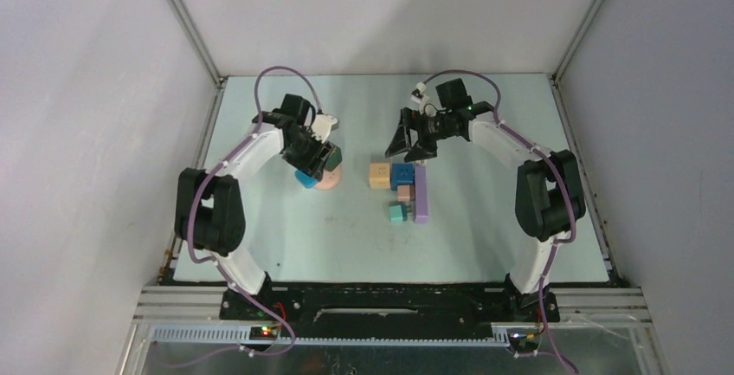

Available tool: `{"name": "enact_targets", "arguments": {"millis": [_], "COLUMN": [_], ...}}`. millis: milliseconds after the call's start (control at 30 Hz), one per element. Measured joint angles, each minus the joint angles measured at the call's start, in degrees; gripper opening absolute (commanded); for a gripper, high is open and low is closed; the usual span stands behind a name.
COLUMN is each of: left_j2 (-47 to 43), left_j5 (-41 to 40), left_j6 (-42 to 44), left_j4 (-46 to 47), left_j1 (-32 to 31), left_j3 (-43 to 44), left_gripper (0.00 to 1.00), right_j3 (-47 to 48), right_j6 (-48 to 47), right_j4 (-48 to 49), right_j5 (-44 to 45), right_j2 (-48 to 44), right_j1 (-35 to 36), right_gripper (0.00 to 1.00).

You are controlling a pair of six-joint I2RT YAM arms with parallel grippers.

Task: Insert the plug
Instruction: Insert the plug into the socket.

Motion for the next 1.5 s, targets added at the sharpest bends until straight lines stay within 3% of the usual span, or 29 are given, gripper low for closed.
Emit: {"name": "enact_targets", "arguments": {"millis": [1500], "left_j2": [6.1], "left_j5": [-1.8], "left_j6": [-5.8], "left_j4": [3.8], "left_j1": [0.7], "left_j3": [0.3], "left_gripper": [0.0], "right_j3": [-0.6], "right_j6": [-0.5], "right_j4": [-0.2], "right_j5": [-0.9], "right_j2": [0.0], "right_j1": [-0.4], "right_gripper": [0.89]}}
